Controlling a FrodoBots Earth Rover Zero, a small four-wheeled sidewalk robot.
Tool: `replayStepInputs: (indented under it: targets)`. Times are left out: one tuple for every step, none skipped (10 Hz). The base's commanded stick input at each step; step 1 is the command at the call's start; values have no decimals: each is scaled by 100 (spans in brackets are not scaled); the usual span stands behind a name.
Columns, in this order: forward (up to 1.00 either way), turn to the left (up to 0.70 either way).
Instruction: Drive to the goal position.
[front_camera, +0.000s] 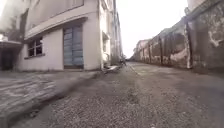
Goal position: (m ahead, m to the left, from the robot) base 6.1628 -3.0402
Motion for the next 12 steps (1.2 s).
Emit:
replayStepInputs:
  targets:
    - [0,0]
    - [0,0]
    - [70,0]
    - [70,0]
    - [70,0]
    - [70,0]
    - [70,0]
    - [70,0]
    - [70,0]
    - [70,-27]
    - [70,-27]
    - [70,-27]
